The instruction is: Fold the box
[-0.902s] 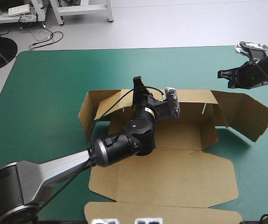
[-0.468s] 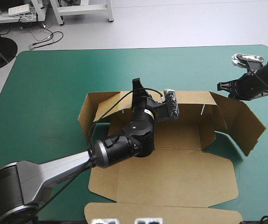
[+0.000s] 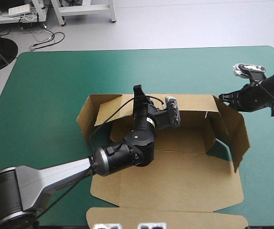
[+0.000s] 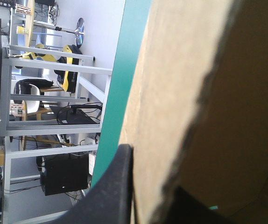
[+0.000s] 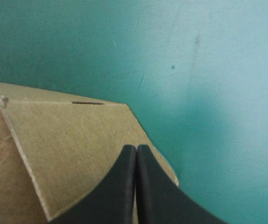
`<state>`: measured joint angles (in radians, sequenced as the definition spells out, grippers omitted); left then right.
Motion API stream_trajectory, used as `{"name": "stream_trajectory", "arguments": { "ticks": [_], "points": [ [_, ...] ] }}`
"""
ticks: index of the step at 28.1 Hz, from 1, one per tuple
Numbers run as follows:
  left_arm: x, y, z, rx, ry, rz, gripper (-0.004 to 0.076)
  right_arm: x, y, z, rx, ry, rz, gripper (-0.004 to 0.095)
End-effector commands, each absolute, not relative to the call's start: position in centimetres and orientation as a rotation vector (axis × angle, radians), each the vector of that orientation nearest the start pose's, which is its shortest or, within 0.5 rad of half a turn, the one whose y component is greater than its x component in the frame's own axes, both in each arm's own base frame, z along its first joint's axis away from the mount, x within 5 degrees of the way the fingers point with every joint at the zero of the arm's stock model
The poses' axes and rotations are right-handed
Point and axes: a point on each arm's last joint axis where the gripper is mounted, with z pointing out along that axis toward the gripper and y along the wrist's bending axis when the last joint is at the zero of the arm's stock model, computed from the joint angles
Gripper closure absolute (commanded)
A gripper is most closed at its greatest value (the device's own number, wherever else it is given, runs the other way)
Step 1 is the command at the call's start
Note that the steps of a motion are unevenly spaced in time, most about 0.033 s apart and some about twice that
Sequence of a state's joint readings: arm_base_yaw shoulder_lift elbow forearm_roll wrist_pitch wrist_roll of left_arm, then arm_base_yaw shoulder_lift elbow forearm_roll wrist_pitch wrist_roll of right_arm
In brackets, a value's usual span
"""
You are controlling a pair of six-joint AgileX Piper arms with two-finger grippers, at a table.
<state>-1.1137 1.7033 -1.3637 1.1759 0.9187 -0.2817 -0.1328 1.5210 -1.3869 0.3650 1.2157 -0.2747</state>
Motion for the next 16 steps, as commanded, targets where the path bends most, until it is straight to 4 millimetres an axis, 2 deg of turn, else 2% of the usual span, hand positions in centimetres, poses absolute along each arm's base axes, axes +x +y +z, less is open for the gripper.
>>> {"name": "stream_trajectory", "arguments": {
  "ticks": [1, 7, 16],
  "points": [
    [21.8, -29.8, 32.9, 1.302, 1.641, 0.614, 0.0734, 29.2, -0.5, 34.9, -0.108, 2.628, 0.423, 0.0928],
    [21.9, -30.2, 31.6, 1.323, 1.701, 0.601, 0.0733, 27.3, -0.3, 34.1, -0.102, 2.575, 0.403, 0.0928],
    [22.1, -30.7, 30.4, 1.348, 1.720, 0.609, 0.0733, 25.0, 1.0, 33.9, -0.175, 2.449, 0.519, 0.0928]
  ]
}}
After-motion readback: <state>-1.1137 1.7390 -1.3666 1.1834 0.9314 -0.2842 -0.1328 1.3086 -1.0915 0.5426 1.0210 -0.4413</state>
